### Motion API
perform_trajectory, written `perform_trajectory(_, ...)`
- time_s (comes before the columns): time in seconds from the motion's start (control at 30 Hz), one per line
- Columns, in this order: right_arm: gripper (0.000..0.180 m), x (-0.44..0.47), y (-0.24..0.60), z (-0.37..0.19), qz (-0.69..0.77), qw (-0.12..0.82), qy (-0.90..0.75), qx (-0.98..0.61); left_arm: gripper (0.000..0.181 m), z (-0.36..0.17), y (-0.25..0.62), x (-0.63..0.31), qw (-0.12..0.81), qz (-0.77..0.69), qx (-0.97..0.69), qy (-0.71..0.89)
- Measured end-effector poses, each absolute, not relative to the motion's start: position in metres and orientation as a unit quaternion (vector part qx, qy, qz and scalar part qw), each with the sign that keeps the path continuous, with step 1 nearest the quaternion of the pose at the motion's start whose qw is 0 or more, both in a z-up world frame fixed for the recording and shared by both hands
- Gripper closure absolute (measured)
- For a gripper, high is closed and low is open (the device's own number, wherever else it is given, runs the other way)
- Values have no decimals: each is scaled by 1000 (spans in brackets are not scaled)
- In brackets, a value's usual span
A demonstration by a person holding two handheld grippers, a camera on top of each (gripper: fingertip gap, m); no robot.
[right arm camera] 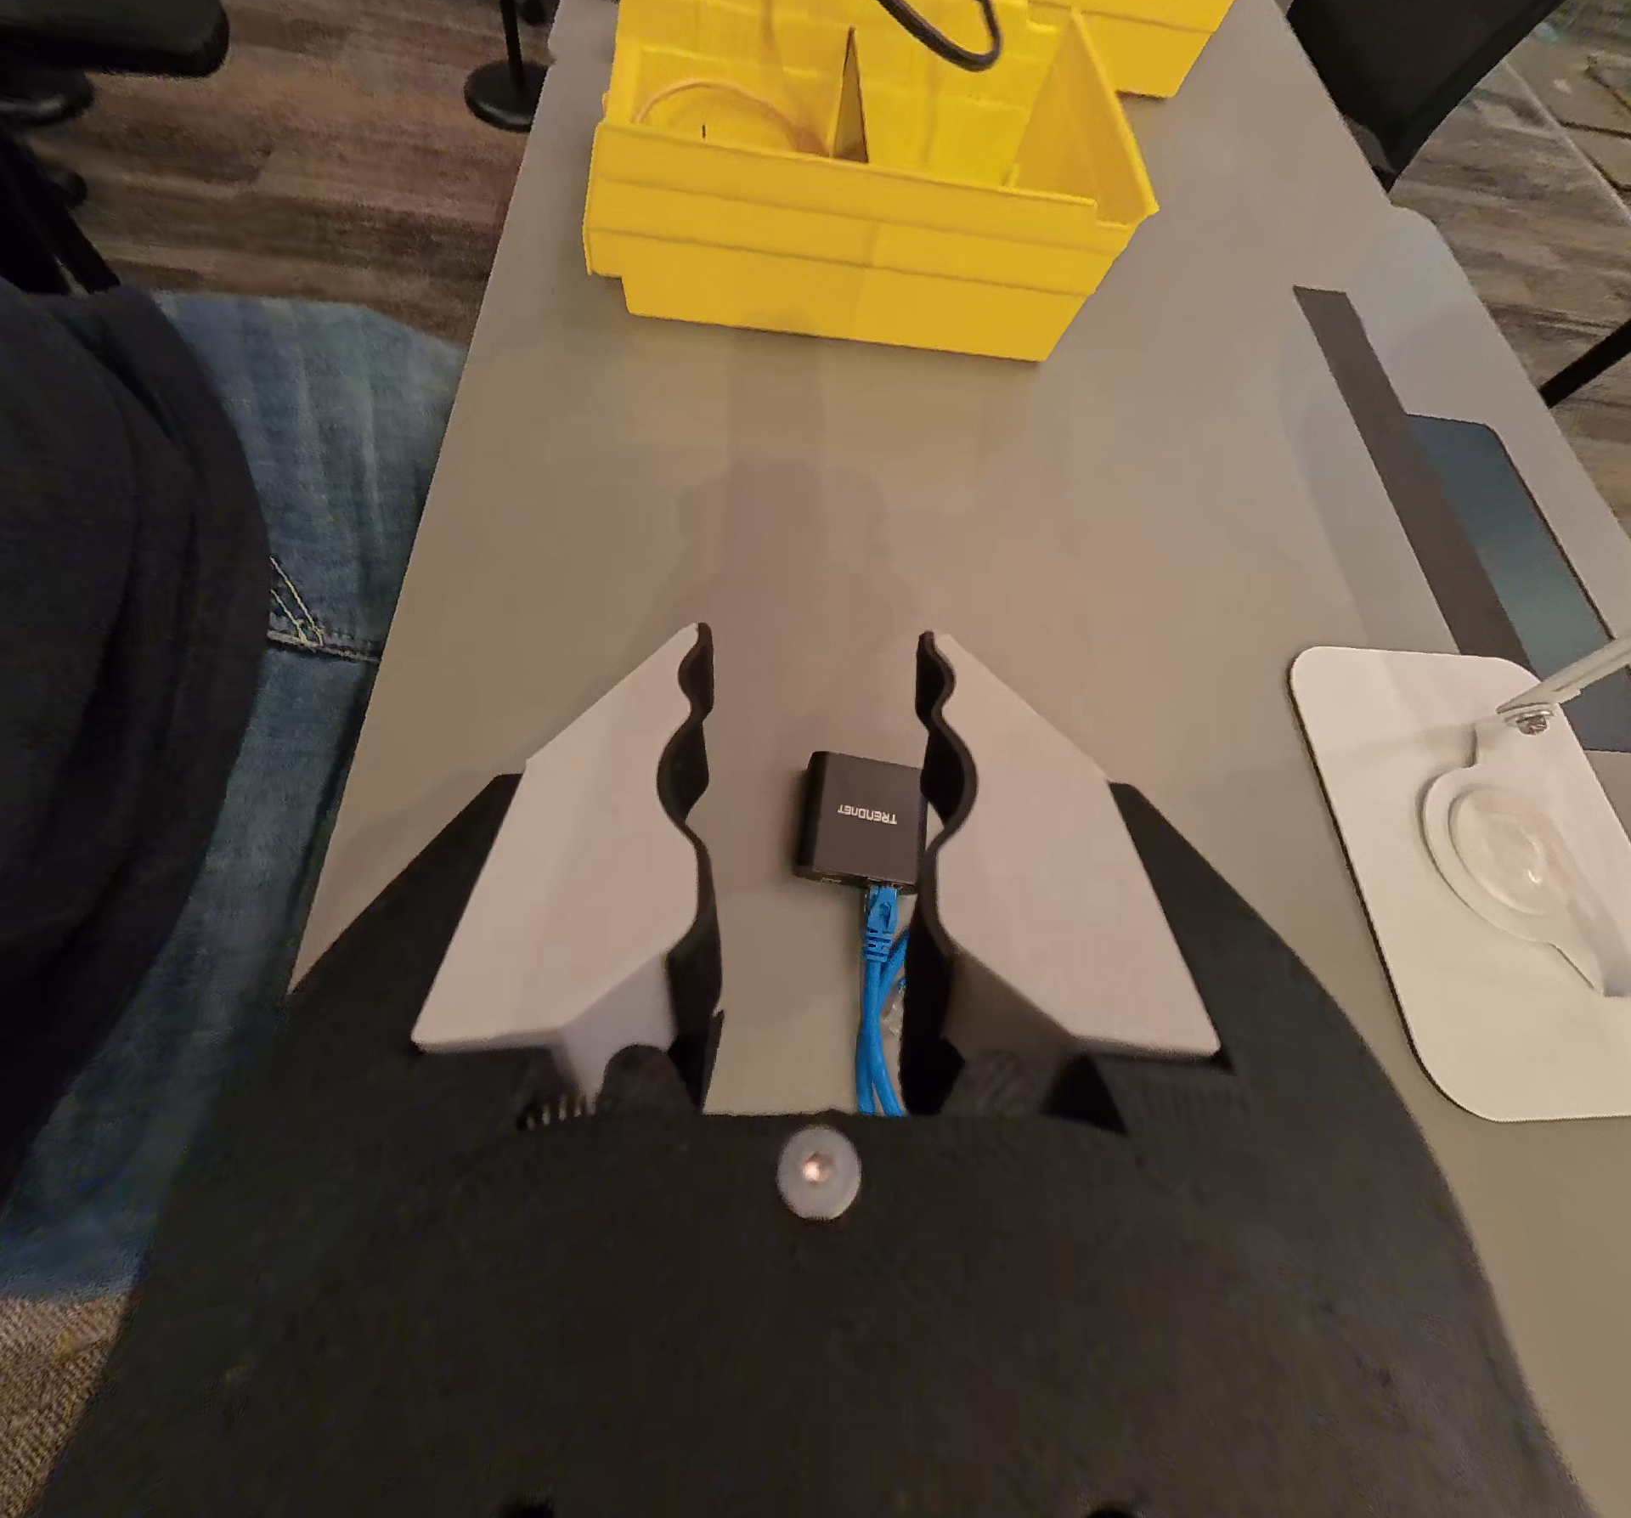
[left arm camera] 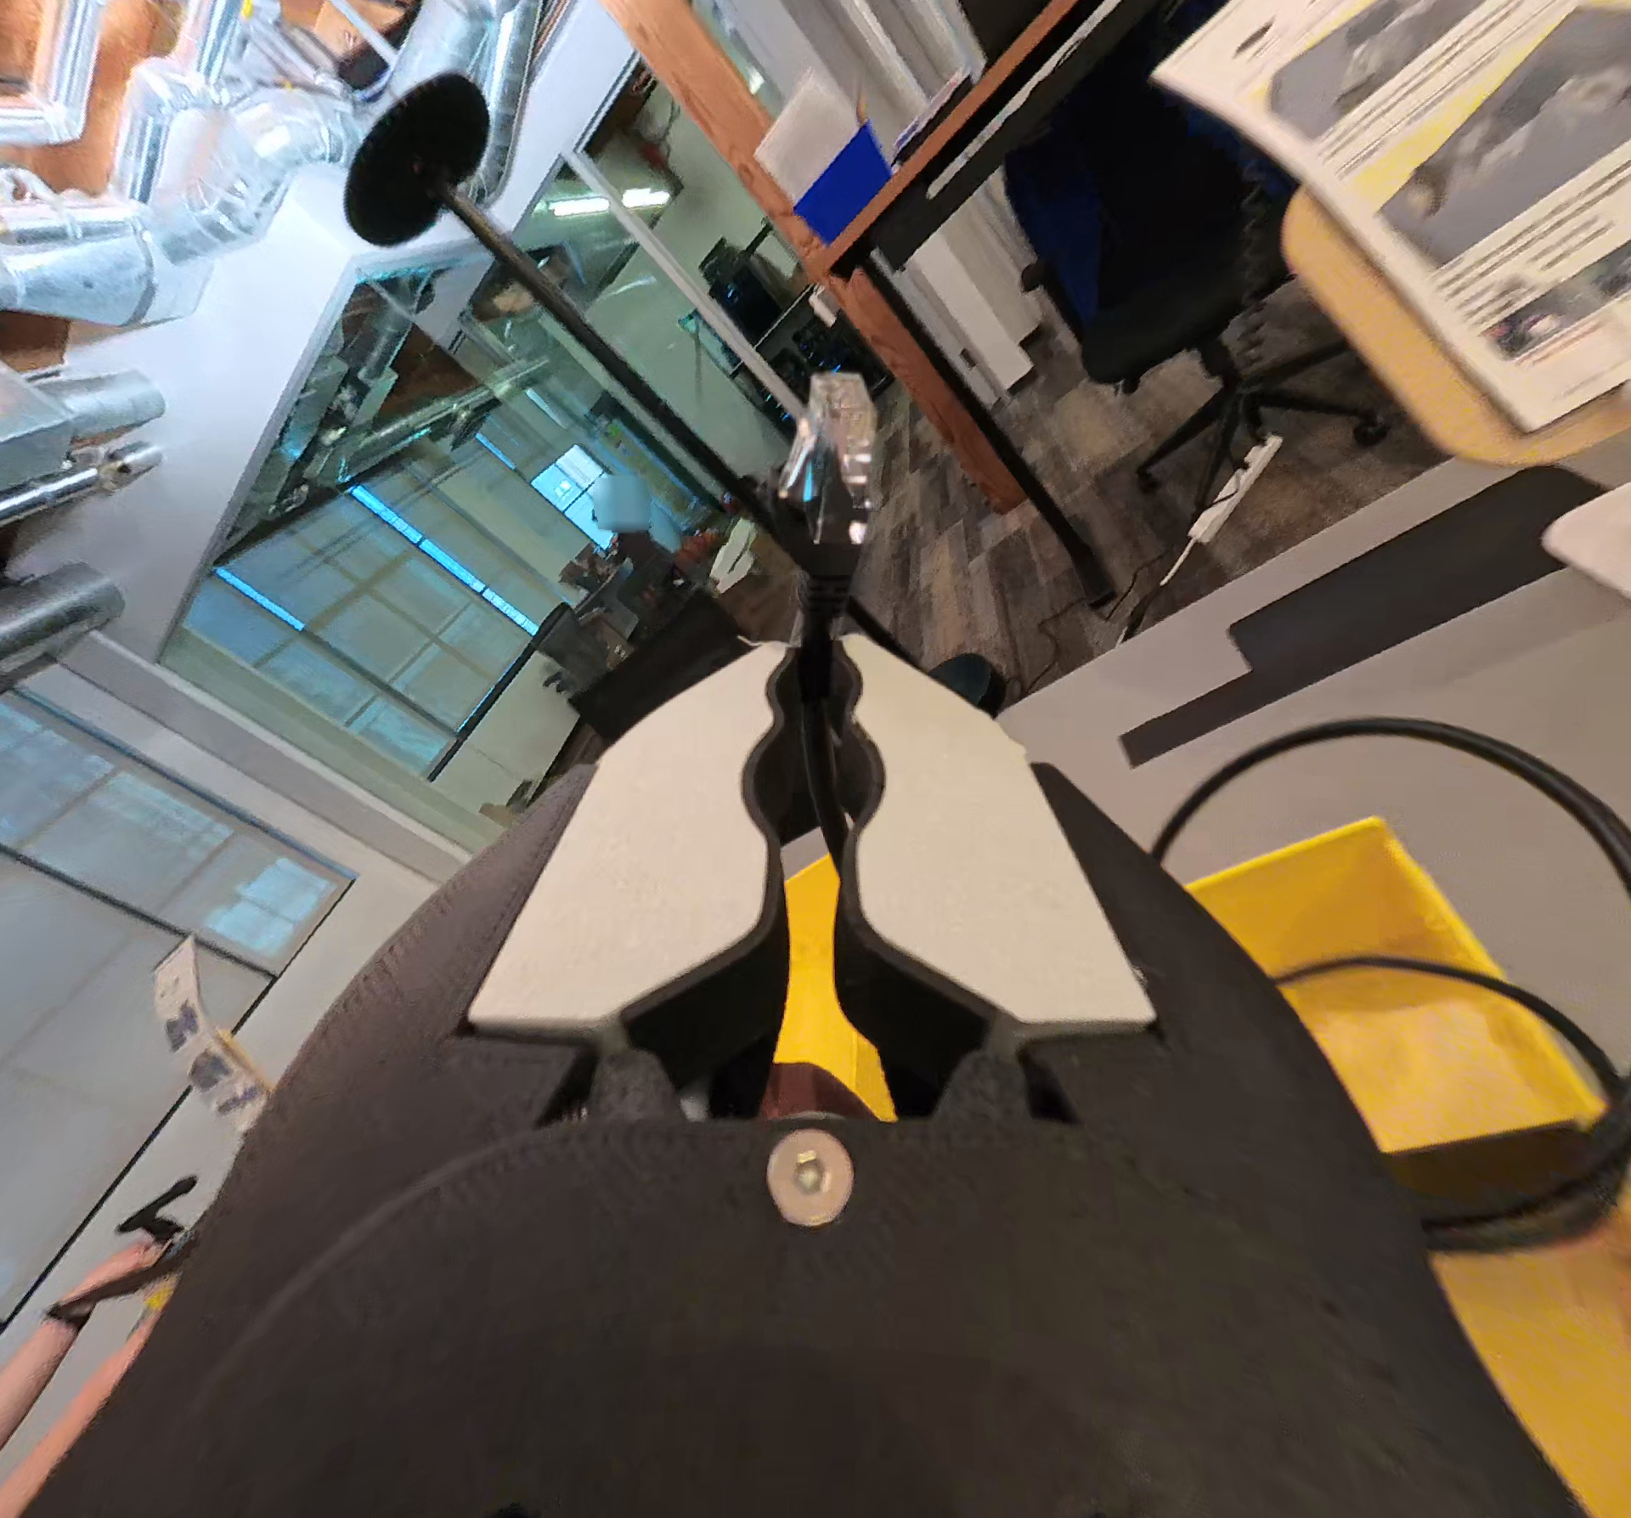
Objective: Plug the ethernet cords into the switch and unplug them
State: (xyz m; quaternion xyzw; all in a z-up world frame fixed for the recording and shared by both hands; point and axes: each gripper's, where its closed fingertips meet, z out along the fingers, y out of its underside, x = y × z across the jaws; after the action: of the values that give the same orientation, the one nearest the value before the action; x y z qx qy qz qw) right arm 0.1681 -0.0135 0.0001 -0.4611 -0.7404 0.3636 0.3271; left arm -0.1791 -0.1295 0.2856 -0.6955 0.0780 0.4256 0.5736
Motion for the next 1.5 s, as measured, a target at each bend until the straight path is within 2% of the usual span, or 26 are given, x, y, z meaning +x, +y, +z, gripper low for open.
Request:
perform_trajectory(0.17,135,176,-8,20,382,352,-712,-473,176,301,-105,-92,585,391,-689,170)
perform_trajectory(0.27,135,183,-1,22,373,364,-703,-484,176,282,-85,-49,563,370,-706,218)
perform_trajectory(0.43,135,189,-2,21,395,365,-682,-496,175,165,-42,1,496,296,-769,274)
perform_trajectory(0.6,135,172,-11,25,455,372,-634,-503,175,50,-18,29,448,299,-785,305)
perform_trajectory(0.77,137,137,-10,23,516,389,-580,-496,176,-13,-11,54,425,298,-781,347)
perform_trajectory(0.87,148,124,-15,15,499,402,-616,-459,176,-25,-13,65,410,287,-779,379)
perform_trajectory(1.0,147,113,-21,-3,408,427,-696,-409,176,-32,-16,68,385,271,-782,408)
perform_trajectory(1.1,145,105,-24,-8,414,396,-696,-432,175,-30,-14,65,379,301,-772,412)
perform_trajectory(1.3,174,99,-25,-3,483,365,-647,-463,175,-35,-13,65,371,333,-764,409)
perform_trajectory(1.33,168,99,-23,-4,484,361,-645,-469,175,-36,-13,64,372,332,-767,404)
perform_trajectory(1.4,146,101,-16,-8,471,355,-639,-494,175,-34,-12,61,373,343,-764,398)
perform_trajectory(1.5,148,102,-17,-6,479,355,-633,-493,175,-31,-11,62,376,339,-766,395)
